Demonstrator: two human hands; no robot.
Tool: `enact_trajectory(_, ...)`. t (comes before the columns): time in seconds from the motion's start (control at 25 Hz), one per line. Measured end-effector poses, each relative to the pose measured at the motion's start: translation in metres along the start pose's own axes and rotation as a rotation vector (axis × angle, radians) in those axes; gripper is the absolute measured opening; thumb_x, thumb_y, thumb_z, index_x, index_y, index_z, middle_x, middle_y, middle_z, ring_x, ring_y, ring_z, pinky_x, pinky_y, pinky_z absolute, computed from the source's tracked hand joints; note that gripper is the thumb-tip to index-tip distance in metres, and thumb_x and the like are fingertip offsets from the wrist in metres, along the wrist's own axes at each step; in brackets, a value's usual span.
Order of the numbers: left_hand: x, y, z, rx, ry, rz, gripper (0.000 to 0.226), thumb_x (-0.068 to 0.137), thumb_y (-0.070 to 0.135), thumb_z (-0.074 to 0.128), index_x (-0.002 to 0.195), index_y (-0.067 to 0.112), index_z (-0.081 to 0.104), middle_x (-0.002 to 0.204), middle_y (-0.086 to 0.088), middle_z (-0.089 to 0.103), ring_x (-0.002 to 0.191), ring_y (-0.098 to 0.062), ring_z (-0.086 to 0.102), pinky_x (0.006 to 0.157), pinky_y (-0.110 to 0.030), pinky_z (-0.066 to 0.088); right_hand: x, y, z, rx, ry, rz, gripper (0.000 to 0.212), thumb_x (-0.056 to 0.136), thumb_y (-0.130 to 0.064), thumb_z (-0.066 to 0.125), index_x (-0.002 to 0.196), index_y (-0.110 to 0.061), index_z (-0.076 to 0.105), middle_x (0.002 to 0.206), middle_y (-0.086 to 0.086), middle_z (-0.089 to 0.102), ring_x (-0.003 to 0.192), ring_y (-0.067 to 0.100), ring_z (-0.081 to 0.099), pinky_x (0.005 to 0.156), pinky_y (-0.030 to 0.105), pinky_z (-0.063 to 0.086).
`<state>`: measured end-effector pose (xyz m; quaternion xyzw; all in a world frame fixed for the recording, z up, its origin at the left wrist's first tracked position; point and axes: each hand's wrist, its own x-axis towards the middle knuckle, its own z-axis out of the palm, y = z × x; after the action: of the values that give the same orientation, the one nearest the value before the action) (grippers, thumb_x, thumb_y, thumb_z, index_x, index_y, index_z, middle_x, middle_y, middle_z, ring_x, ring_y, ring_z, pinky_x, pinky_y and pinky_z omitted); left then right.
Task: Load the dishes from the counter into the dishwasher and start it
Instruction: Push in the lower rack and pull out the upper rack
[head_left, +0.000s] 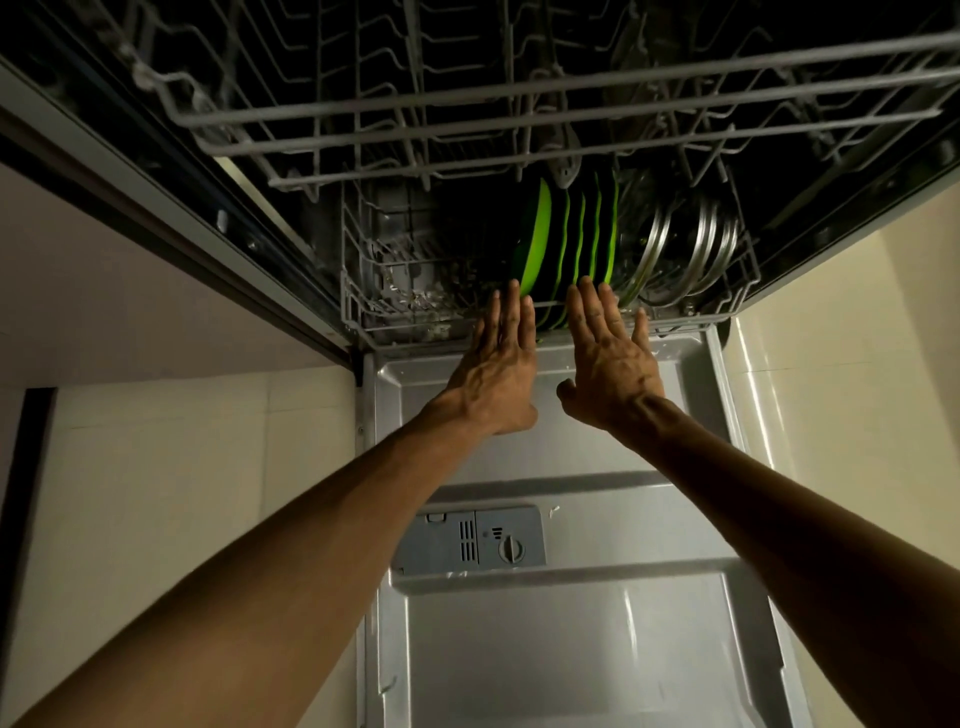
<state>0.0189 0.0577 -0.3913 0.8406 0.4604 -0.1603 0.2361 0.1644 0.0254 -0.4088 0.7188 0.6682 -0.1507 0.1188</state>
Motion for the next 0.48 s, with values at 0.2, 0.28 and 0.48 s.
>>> enact_trajectory(0.2, 0.020, -0.004, -0.024, -0.001, 0.000, -0.034, 0.108, 0.084, 0.017, 0.063, 0.148, -0.001, -0.022, 0.154, -0.022, -0.031, 0.144, -0.036, -0.024, 0.121, -0.044, -0.005, 0.028, 0.006, -0.028, 0.015, -0.057, -0.027, 0.105, 0.086, -0.039, 0.061, 0.153, -0.017, -0.017, 0.161, 0.002, -0.020, 0.148, 0.019, -0.018, 0.118, 0.053, -0.008)
enact_trajectory(0.28, 0.026, -0.005, -0.029, -0.012, -0.009, -0.046, 0.108, 0.086, 0.020, 0.064, 0.148, -0.001, -0.021, 0.155, -0.022, -0.030, 0.145, -0.037, -0.023, 0.122, -0.045, -0.003, 0.039, 0.005, -0.033, 0.037, -0.070, -0.018, 0.104, 0.086, -0.041, 0.061, 0.154, -0.017, -0.015, 0.162, 0.002, -0.018, 0.149, 0.019, -0.016, 0.118, 0.052, -0.008)
enact_trajectory(0.48, 0.028, -0.006, -0.028, -0.003, -0.007, -0.043, 0.110, 0.085, 0.019, 0.066, 0.148, -0.002, -0.022, 0.154, -0.023, -0.031, 0.144, -0.038, -0.024, 0.122, -0.045, -0.003, 0.041, 0.003, -0.026, 0.038, -0.011, -0.001, 0.108, 0.085, -0.041, 0.063, 0.154, -0.018, -0.016, 0.161, 0.002, -0.020, 0.149, 0.020, -0.017, 0.117, 0.049, -0.009)
